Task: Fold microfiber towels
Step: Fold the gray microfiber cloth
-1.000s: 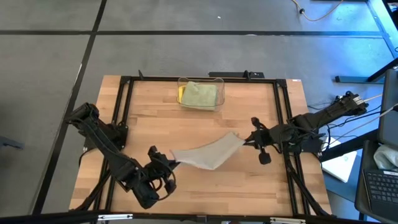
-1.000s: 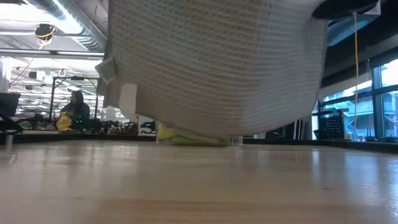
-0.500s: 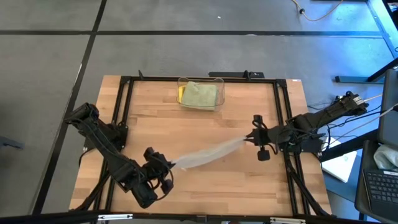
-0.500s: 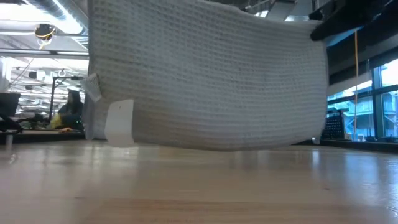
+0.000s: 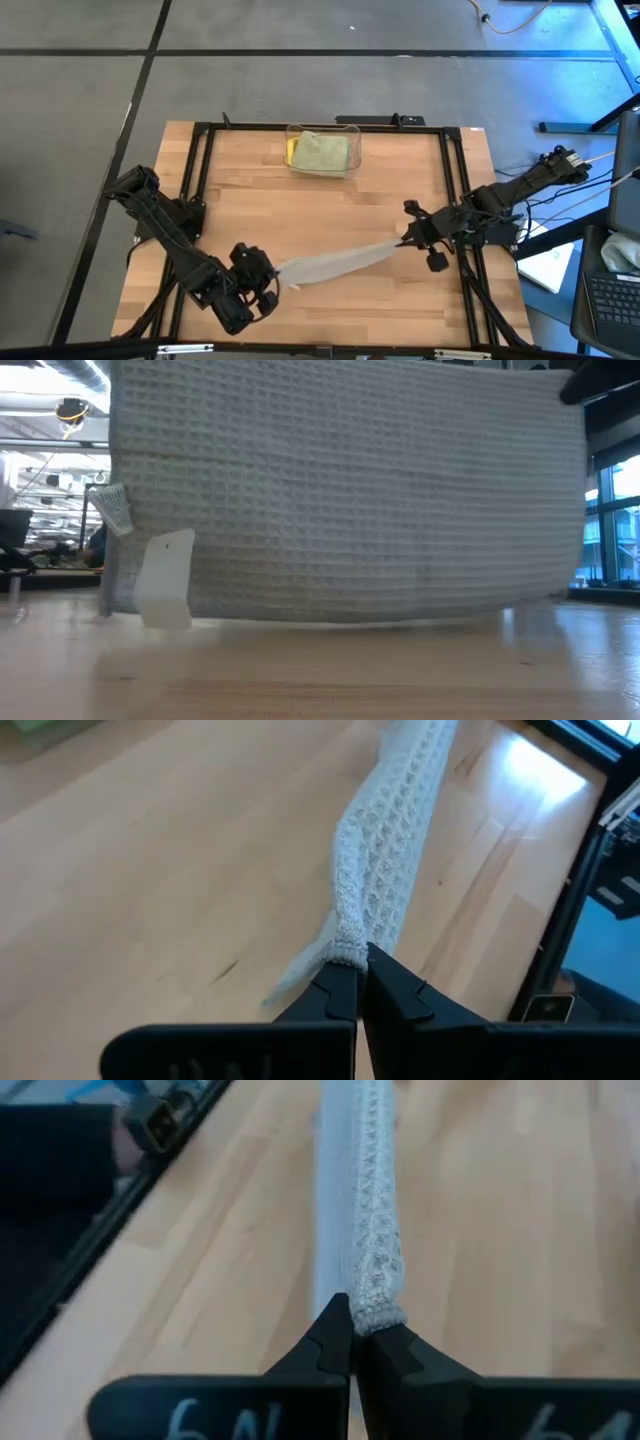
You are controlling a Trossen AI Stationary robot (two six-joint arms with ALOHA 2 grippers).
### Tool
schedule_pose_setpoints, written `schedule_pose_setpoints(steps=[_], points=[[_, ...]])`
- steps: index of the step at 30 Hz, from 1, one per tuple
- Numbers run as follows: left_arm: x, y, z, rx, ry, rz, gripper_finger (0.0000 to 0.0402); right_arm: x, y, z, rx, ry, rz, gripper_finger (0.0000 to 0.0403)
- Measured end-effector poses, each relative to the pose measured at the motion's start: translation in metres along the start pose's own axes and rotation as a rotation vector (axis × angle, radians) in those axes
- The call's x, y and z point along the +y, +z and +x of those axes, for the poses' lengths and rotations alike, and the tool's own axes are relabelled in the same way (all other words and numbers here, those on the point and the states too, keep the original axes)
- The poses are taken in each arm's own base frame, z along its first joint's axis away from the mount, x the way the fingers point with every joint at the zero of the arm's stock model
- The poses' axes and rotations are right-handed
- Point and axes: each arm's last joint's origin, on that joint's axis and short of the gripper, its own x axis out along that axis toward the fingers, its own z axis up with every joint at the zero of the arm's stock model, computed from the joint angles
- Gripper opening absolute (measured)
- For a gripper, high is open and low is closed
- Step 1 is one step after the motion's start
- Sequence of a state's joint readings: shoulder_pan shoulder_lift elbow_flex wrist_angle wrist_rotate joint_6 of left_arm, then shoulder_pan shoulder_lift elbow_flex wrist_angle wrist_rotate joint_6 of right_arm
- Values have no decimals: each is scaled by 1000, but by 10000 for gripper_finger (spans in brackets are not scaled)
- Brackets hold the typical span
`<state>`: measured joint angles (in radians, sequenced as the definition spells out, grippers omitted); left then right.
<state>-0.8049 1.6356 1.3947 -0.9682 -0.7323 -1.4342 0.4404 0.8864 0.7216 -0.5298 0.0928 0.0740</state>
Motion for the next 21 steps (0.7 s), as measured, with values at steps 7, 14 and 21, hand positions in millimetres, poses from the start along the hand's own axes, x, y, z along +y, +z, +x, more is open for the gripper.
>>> schedule_pose_setpoints(steps=[7, 14, 21], points=[[9, 10, 9, -9, 83, 68, 0, -7, -1, -1, 14, -226, -176, 8], [36, 35, 25, -69, 321, 174, 0, -23, -1, -2, 63, -445, -256, 8], [27, 38, 34, -76, 256, 85, 0, -19, -15, 3, 133, -227, -153, 8]])
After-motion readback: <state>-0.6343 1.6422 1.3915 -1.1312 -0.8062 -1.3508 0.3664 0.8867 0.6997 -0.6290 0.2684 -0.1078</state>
